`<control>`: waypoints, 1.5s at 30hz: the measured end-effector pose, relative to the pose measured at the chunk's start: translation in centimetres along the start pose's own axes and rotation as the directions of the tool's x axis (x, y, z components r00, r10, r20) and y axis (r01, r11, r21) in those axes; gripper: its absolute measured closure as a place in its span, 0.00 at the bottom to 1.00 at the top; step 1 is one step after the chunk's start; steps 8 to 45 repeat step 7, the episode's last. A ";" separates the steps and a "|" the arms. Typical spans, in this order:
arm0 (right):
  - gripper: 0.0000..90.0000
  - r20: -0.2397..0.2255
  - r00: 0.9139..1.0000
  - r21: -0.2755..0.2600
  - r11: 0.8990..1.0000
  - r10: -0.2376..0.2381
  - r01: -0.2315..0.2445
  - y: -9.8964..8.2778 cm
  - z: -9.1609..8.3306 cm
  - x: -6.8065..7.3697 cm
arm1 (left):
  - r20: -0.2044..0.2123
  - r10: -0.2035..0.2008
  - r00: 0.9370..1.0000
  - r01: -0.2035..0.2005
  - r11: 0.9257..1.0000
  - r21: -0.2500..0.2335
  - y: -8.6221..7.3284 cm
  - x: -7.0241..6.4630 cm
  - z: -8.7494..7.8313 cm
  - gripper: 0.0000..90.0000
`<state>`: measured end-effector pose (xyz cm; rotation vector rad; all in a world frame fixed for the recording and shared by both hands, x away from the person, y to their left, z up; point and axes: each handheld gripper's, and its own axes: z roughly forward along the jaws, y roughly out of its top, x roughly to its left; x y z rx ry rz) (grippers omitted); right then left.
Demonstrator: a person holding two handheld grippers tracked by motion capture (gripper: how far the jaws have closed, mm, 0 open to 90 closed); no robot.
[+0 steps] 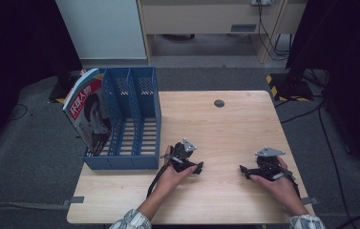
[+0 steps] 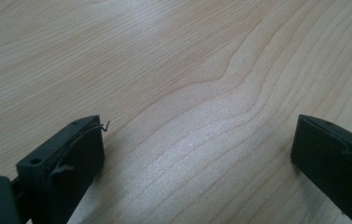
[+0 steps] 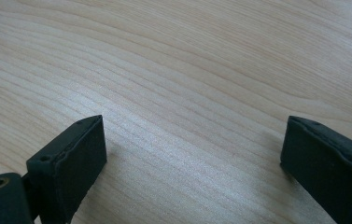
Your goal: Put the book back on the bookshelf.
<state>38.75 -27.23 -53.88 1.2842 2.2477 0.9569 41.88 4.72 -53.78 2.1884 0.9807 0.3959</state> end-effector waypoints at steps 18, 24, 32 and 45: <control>0.08 0.001 1.000 0.000 1.000 0.000 0.000 0.0 0.0 0.0 | 0.001 -0.003 1.000 0.003 1.000 0.001 0.0 0.0 0.0 0.01; 0.08 0.001 1.000 0.000 1.000 0.000 0.000 0.0 0.0 0.0 | 0.001 -0.003 1.000 0.003 1.000 0.001 0.0 0.0 0.0 0.01; 0.08 0.001 1.000 0.000 1.000 0.000 0.000 0.0 0.0 0.0 | 0.001 -0.003 1.000 0.003 1.000 0.001 0.0 0.0 0.0 0.01; 0.08 0.001 1.000 0.000 1.000 0.000 0.000 0.0 0.0 0.0 | 0.001 -0.003 1.000 0.003 1.000 0.001 0.0 0.0 0.0 0.01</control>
